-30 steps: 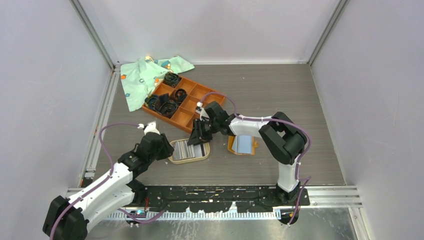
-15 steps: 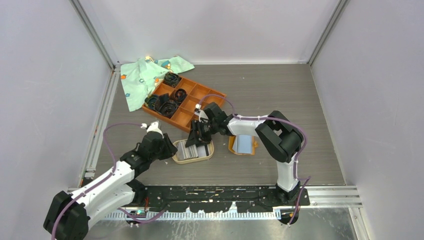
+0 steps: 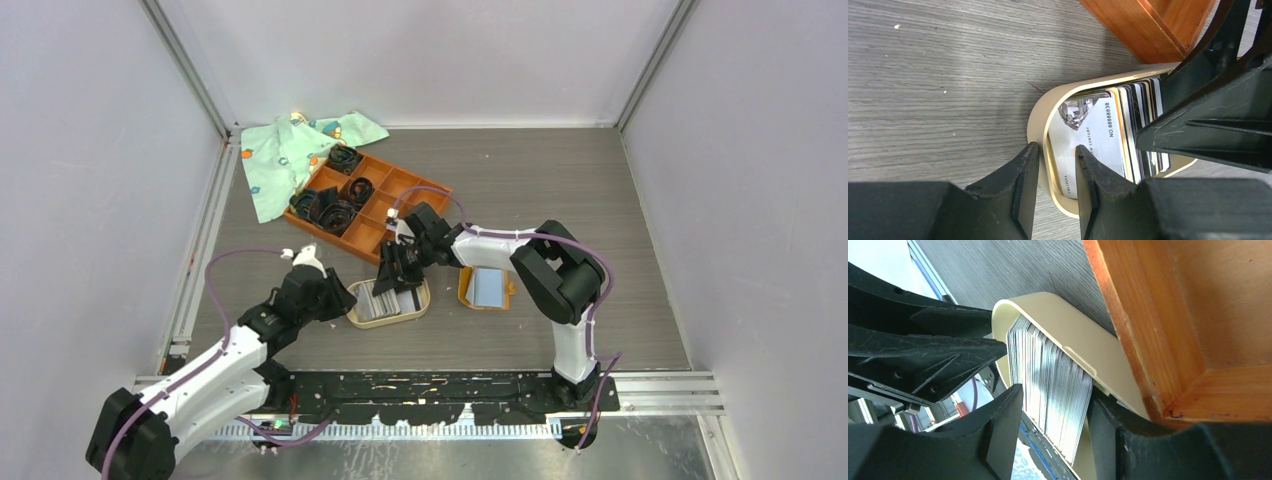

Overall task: Put the credit cards into the card holder
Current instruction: Pick up the credit card from the storage box.

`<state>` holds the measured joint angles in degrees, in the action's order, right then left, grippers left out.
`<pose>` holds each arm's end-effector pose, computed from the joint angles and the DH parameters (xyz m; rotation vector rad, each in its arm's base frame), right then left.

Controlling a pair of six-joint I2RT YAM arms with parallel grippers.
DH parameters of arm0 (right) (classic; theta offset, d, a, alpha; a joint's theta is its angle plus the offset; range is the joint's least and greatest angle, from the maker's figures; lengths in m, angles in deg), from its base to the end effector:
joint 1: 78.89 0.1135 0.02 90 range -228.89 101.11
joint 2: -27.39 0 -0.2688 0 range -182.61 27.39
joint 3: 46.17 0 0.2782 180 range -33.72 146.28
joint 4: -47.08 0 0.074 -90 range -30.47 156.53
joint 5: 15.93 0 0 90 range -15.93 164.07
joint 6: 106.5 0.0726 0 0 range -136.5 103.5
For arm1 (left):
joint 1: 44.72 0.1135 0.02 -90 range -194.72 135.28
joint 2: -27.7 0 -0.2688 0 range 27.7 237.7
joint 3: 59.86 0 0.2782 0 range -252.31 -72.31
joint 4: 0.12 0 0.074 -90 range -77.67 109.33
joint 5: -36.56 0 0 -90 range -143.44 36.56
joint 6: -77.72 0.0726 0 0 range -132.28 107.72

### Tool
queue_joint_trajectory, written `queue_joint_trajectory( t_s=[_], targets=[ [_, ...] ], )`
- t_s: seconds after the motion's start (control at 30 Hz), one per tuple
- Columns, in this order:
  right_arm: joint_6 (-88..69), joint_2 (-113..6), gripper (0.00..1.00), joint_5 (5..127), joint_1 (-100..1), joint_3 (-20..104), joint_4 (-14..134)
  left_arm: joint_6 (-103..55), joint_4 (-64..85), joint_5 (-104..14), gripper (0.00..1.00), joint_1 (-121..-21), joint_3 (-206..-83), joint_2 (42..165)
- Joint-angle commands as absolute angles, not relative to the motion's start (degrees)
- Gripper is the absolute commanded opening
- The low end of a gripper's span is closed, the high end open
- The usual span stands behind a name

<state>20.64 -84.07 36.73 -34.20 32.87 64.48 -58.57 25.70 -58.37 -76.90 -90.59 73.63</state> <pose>0.2805 0.3395 0.1139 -0.5128 2.6832 1.3417 0.1827 -0.1076 0.1376 -0.3358 2.3366 -0.6013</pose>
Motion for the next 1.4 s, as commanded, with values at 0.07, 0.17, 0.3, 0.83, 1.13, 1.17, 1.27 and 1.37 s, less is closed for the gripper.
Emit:
queue_joint_trajectory(
  t_s=[0.07,0.17,0.3,0.83,1.13,1.17,1.27,1.37],
  targets=[
    [14.9,-84.9,0.56,38.7,-32.7,36.9,69.8,-60.1,22.3,-54.9,0.33,-77.2,-91.1,71.1],
    [13.4,-85.4,0.56,39.1,-32.1,38.1,72.1,-60.2,22.2,-54.6,0.33,-77.2,-91.0,71.1],
    [12.8,-85.4,0.52,39.0,-32.0,38.7,73.3,-60.2,22.1,-54.4,0.33,-77.2,-91.1,71.0],
    [12.0,-82.9,0.45,30.6,-36.6,38.1,72.8,-60.0,23.1,-54.5,0.34,-77.2,-91.0,69.2],
    [10.4,-82.7,0.54,28.8,-38.6,37.9,74.5,-59.8,23.0,-54.1,0.35,-77.2,-91.4,69.3],
    [10.3,-82.7,0.54,28.7,-38.6,37.9,74.8,-59.8,23.1,-54.0,0.35,-77.2,-91.4,69.3],
    [9.8,-83.0,0.54,28.9,-38.6,38.3,75.8,-59.7,23.4,-54.0,0.35,-77.2,-91.6,68.9],
    [9.4,-82.8,0.54,29.3,-39.0,38.5,76.7,-59.5,24.0,-54.1,0.36,-77.2,-91.7,68.4]
  ],
)
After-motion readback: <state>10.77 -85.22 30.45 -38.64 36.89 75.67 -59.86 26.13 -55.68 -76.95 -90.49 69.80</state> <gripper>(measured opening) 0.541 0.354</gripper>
